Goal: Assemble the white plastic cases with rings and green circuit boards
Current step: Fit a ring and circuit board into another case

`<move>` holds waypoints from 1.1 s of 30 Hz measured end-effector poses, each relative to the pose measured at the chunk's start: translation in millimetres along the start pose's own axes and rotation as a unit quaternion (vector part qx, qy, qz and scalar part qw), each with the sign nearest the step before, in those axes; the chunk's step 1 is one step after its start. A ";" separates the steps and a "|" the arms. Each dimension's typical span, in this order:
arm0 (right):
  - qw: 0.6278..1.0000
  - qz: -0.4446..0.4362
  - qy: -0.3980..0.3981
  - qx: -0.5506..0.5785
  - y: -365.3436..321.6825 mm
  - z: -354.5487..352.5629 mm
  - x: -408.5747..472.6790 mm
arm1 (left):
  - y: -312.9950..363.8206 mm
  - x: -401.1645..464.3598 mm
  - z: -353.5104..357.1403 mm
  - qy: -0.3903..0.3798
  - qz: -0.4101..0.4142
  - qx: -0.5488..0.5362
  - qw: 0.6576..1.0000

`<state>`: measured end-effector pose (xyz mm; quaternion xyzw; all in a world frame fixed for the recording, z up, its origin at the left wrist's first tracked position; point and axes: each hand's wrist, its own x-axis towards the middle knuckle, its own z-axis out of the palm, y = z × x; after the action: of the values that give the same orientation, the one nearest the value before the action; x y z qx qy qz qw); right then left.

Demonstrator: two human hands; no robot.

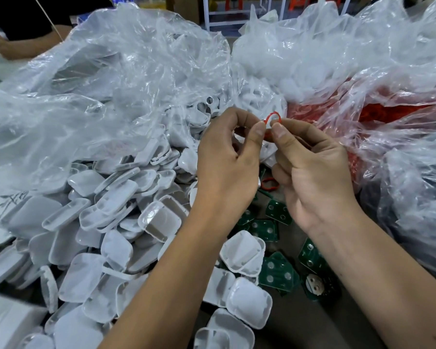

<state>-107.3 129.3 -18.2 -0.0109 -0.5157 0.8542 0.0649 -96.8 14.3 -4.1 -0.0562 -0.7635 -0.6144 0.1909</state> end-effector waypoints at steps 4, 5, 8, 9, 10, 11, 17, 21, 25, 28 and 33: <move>0.999 0.007 0.030 -0.013 -2.6 -2.1 3.8 | -0.2 0.3 -1.4 -0.001 0.004 0.010 1.000; 0.999 0.009 0.033 -0.015 -4.1 -3.1 4.6 | -0.2 0.1 -1.6 -0.001 -0.002 0.011 1.000; 0.999 0.016 0.032 -0.002 -10.7 -3.8 5.9 | 0.6 -1.3 -1.4 0.003 -0.050 -0.027 0.998; 0.999 0.021 0.033 0.007 -12.4 -4.1 6.3 | 1.1 -2.0 -1.5 0.006 -0.066 -0.053 0.996; 0.999 0.024 0.031 0.011 -14.1 -4.4 6.4 | 1.2 -2.1 -2.0 0.013 -0.072 -0.069 0.995; 0.999 0.026 0.026 0.010 -14.9 -5.0 6.9 | 1.2 -1.6 -2.2 0.021 -0.066 -0.069 0.995; 0.999 0.040 -0.002 0.007 -16.1 -9.4 10.1 | -4.0 1.2 -5.5 0.071 -0.071 -0.077 0.992; 0.999 0.038 0.010 -0.008 -17.8 -10.4 10.4 | -5.1 2.4 -6.3 0.085 -0.132 -0.147 0.977; 0.998 -0.004 0.005 -0.058 -20.1 -11.1 9.1 | -4.5 0.9 -5.4 0.073 -0.183 -0.243 0.950; 0.993 -0.043 -0.014 -0.109 -18.8 -10.3 6.4 | -4.0 -0.5 -3.5 0.060 -0.163 -0.239 0.955; 0.960 -0.122 0.012 -0.252 -15.4 -8.2 1.2 | -4.1 -4.1 2.9 0.044 -0.142 -0.183 0.972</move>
<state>-106.2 143.8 -8.4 0.0257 -0.7110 0.6817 0.1703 -95.0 16.7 -9.9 0.0464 -0.6287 -0.7667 0.1216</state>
